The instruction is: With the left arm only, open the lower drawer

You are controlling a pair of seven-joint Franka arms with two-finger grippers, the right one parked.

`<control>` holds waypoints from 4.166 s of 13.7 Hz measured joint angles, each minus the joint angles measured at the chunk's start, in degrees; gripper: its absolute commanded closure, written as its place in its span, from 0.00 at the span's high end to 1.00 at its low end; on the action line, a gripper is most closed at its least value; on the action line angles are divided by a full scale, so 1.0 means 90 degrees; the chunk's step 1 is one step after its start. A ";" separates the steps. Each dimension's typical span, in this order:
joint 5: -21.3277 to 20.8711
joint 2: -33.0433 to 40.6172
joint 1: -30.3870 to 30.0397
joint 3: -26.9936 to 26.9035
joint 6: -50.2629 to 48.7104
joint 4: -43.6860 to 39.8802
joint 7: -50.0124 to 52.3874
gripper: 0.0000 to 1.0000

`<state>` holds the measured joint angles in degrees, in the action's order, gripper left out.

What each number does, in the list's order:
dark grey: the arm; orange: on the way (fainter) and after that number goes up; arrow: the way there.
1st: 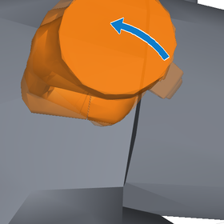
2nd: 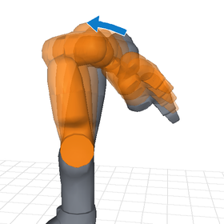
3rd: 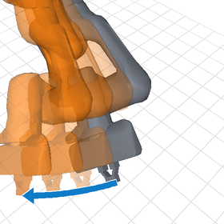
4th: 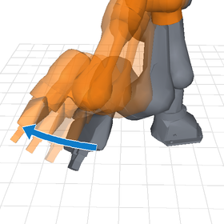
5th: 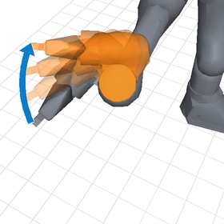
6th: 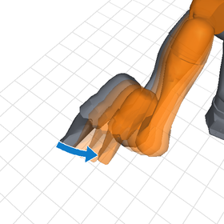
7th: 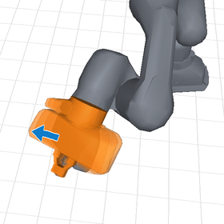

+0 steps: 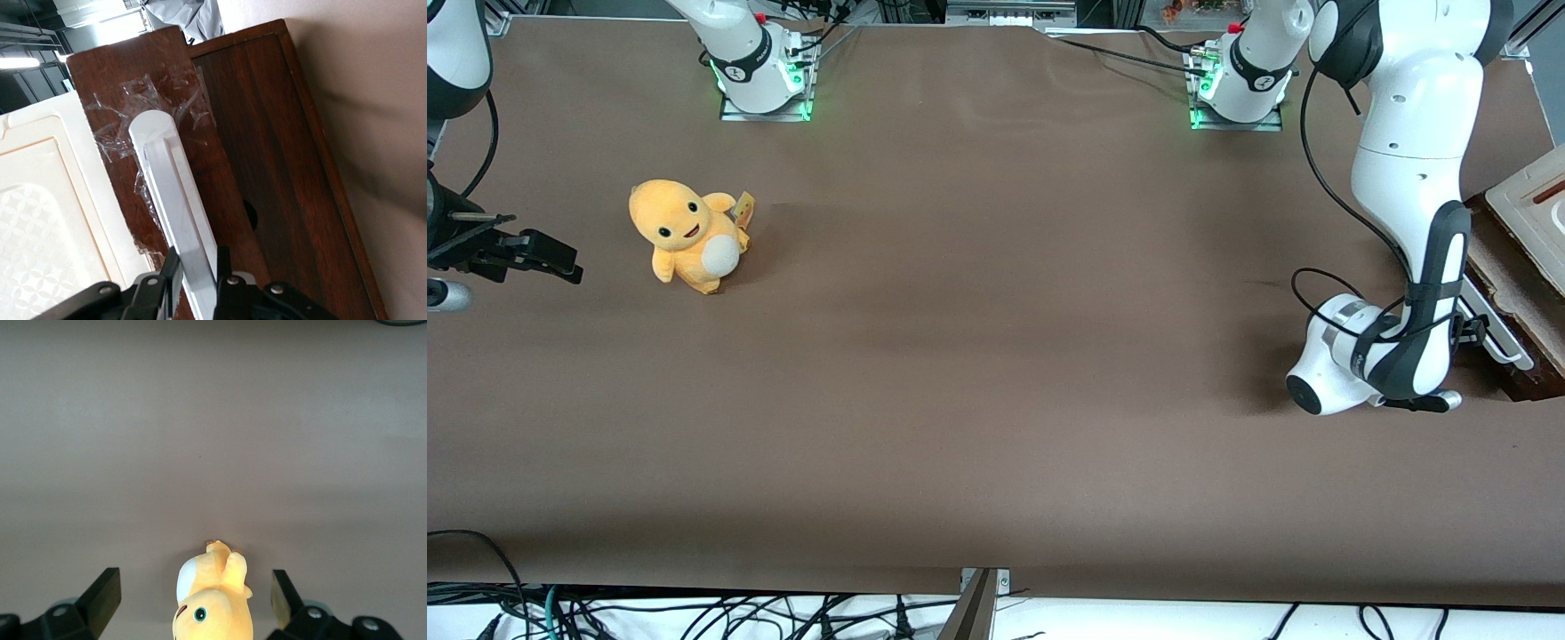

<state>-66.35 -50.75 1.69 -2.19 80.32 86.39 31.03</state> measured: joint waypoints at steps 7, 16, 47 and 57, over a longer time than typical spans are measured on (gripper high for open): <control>0.0015 0.0000 0.0073 0.0000 -0.0002 0.0000 0.0000 0.15; 0.0036 -0.0001 0.0160 0.0004 -0.0001 -0.0006 0.0000 0.15; 0.0103 -0.0003 0.0292 0.0029 0.0007 -0.0048 0.0000 0.16; 0.0108 -0.0003 0.0298 0.0029 0.0022 -0.0060 0.0014 0.16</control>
<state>-65.39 -50.78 4.37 -1.93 80.52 85.85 31.16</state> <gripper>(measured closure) 0.753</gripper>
